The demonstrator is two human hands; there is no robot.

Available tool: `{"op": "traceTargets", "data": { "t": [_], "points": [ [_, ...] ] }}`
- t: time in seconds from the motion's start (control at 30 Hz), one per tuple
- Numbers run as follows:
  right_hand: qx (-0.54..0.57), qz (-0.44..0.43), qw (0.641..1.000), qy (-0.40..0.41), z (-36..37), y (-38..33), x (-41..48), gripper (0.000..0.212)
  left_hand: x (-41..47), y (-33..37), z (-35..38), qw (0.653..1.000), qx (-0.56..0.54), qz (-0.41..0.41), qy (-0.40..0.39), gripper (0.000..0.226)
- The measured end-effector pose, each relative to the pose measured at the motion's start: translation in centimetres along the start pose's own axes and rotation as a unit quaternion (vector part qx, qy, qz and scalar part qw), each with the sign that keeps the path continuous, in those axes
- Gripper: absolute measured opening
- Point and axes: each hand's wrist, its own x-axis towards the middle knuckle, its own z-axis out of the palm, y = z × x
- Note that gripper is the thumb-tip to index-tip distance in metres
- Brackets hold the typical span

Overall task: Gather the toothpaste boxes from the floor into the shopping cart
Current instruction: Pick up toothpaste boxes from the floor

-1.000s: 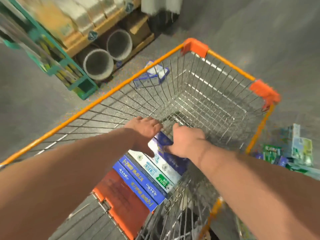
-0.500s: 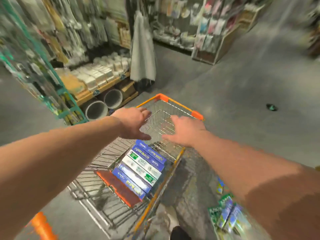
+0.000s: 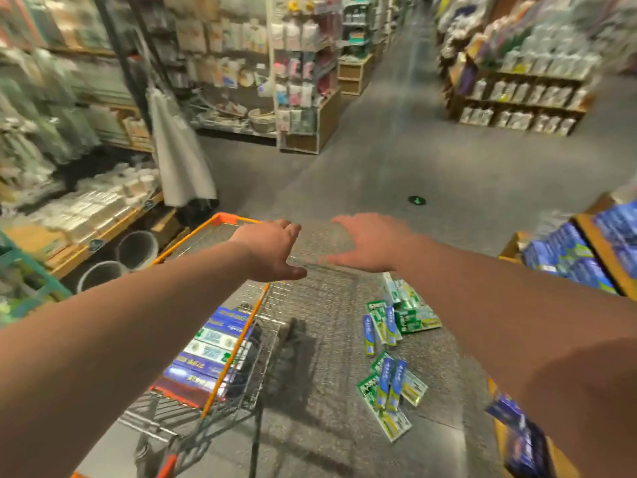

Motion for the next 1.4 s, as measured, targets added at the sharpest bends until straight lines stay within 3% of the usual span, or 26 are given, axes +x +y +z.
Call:
{"op": "traceTargets", "data": {
  "t": [0.3, 0.63, 0.83, 1.23, 1.4],
  "points": [
    [0.002, 0.036, 0.999, -0.029, 1.6, 16.2, -5.0, 0.087, 9.3, 13.0, 0.0, 0.999, 0.000, 0.026, -0.028, 0.093],
    [0.010, 0.031, 0.997, -0.074, 4.7, 30.1, -2.9, 0.088, 20.7, 23.5, 2.1, 0.998, -0.011, 0.014, -0.066, 0.094],
    [0.025, 0.042, 0.994, -0.097, 6.7, 36.2, 1.6, 0.087, 29.1, 24.4, 4.0, 0.995, -0.021, 0.030, -0.094, 0.095],
    [0.045, 0.168, 0.975, -0.142, 10.0, 48.9, 13.4, 0.087, 52.2, 23.1, 6.5, 0.987, -0.021, 0.118, -0.111, 0.084],
    [0.056, 0.166, 0.968, -0.179, 12.6, 53.9, 17.9, 0.083, 59.2, 24.2, 8.3, 0.982, -0.041, 0.122, -0.140, 0.091]
  ]
}}
